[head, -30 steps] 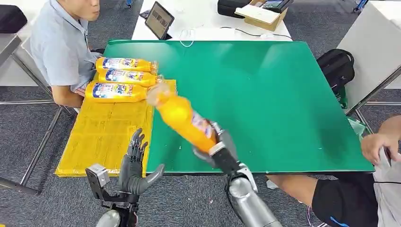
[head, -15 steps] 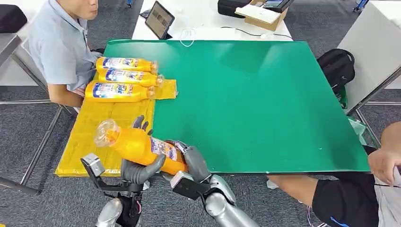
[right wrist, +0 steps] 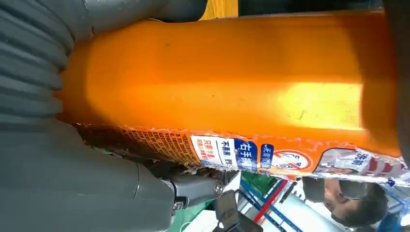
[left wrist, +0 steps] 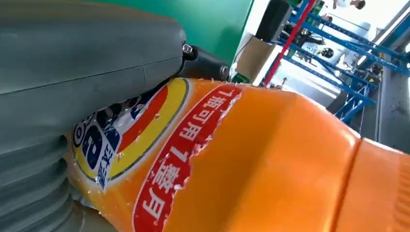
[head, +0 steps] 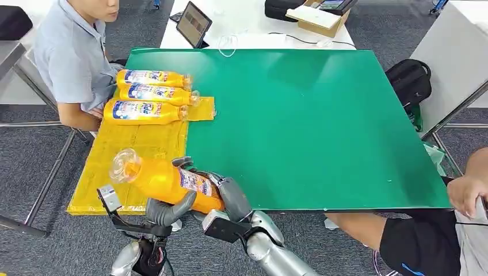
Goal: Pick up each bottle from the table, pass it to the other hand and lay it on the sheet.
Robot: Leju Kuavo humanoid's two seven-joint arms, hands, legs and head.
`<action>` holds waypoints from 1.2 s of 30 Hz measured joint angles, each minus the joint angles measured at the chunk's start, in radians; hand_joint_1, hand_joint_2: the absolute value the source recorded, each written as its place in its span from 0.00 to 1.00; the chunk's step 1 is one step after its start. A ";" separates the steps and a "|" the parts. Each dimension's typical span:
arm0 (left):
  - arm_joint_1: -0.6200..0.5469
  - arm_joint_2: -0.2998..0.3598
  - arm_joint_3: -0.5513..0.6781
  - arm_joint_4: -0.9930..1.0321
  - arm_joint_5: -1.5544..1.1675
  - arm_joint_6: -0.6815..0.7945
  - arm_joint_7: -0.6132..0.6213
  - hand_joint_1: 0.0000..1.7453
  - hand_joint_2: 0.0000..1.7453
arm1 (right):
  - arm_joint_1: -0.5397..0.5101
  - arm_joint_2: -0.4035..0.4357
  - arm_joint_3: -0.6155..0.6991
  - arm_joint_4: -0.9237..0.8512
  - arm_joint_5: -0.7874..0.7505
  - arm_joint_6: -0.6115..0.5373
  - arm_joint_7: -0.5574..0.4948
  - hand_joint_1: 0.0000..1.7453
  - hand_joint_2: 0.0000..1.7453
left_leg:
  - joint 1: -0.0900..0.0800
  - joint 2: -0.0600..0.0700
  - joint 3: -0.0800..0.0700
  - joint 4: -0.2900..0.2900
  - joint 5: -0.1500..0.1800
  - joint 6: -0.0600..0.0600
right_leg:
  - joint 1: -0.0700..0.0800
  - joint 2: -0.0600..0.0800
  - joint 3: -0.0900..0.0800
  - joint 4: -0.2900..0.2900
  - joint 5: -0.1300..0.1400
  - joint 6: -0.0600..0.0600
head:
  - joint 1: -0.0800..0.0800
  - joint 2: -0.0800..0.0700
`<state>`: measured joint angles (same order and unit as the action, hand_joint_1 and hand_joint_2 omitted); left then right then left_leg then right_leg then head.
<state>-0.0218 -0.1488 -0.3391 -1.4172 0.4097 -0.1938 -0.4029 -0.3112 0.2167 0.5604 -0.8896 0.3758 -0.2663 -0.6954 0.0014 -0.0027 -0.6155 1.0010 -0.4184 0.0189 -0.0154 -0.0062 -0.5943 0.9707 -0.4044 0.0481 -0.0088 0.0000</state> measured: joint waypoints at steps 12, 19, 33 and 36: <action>-0.023 -0.002 0.036 0.010 0.028 0.090 0.018 1.00 1.00 | 0.043 -0.003 0.040 -0.014 0.111 -0.188 -0.002 0.00 0.00 | 0.000 0.000 0.000 0.000 0.000 0.000 | 0.000 0.000 0.000 0.000 0.000 0.000 | 0.000 0.000; -0.127 -0.010 0.103 0.125 -0.097 0.350 0.003 1.00 1.00 | 0.095 -0.025 0.127 -0.171 0.211 -0.420 -0.004 0.00 0.00 | 0.000 -0.001 0.000 0.000 0.000 0.000 | 0.001 -0.001 0.000 0.000 0.000 -0.001 | 0.000 0.000; -0.418 0.095 0.076 0.421 -0.912 0.613 0.053 1.00 1.00 | 0.194 0.013 0.005 -0.625 0.278 -0.430 -0.004 0.00 0.00 | 0.000 -0.001 0.000 0.000 0.002 0.000 | 0.000 -0.001 0.000 0.000 0.001 0.000 | 0.000 0.000; -0.501 0.114 0.017 0.516 -1.107 0.555 0.101 1.00 1.00 | 0.194 0.013 0.005 -0.641 0.241 -0.430 -0.004 0.00 0.00 | 0.000 -0.001 0.000 0.000 0.002 -0.001 | 0.000 -0.001 0.001 0.001 0.001 0.000 | 0.000 0.000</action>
<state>-0.5230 -0.0344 -0.3219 -0.9011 -0.6968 0.3616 -0.3014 -0.1170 0.2293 0.5650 -1.5308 0.6165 -0.6962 -0.6996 0.0015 -0.0035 -0.6155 1.0012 -0.4164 0.0183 -0.0153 -0.0069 -0.5933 0.9713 -0.4033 0.0480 -0.0084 0.0000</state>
